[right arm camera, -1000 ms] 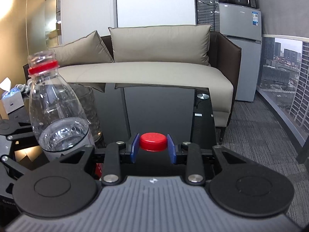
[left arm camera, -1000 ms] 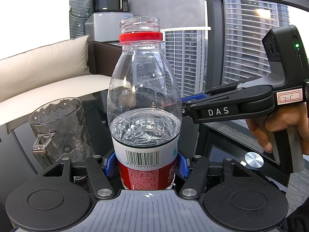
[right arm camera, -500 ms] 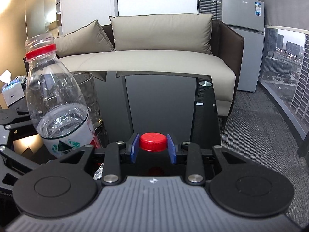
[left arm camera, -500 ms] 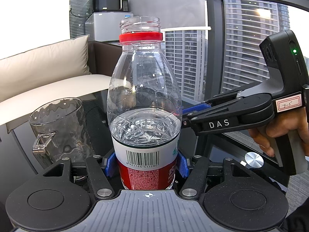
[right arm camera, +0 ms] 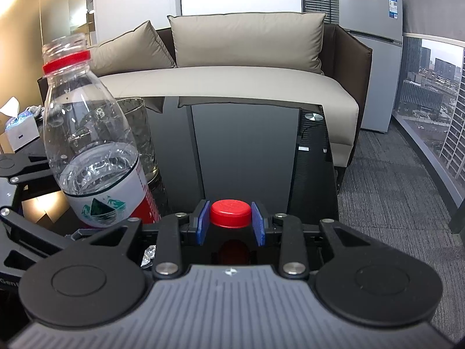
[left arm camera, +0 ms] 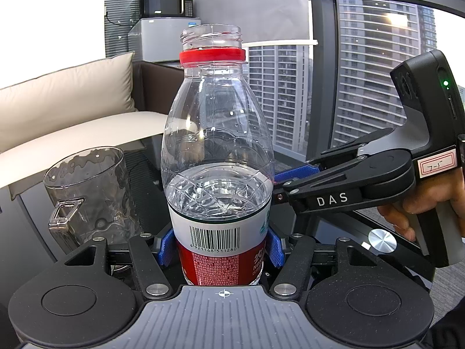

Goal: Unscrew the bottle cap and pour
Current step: 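Lower the held red cap toward the table with the right tool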

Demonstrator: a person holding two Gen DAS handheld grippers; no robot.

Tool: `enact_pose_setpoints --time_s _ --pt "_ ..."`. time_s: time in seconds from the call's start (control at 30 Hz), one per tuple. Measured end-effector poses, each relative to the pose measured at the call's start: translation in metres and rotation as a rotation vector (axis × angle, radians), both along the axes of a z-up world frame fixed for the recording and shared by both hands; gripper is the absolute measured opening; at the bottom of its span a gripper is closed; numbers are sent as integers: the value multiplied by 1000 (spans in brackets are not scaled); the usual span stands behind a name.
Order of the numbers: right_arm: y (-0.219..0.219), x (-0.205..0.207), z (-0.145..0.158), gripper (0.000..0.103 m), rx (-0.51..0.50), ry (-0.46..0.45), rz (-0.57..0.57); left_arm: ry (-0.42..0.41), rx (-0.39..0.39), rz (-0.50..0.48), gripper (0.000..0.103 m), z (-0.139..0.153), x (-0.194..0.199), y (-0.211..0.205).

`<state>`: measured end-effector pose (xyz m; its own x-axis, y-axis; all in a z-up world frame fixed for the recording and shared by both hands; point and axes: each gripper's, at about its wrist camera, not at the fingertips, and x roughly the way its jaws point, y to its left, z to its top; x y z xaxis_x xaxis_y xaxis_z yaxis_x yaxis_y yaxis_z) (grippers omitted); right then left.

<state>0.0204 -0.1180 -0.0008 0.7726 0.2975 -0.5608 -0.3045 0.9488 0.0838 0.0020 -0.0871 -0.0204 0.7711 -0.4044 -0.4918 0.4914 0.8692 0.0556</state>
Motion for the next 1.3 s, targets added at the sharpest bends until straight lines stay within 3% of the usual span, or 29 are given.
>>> enact_pose_setpoints --time_s 0.7,1.2,1.27,1.3 --pt "4 4 -15 33 -38 75 9 2 -4 0 57 0 5 6" --pt "0 6 -17 34 -4 84 -2 -3 -4 11 58 1 9 15" --pt "-1 6 -16 35 0 81 -6 -2 -5 13 58 2 10 17" --pt "-1 6 -16 42 2 79 -8 -2 -5 13 58 2 10 18"
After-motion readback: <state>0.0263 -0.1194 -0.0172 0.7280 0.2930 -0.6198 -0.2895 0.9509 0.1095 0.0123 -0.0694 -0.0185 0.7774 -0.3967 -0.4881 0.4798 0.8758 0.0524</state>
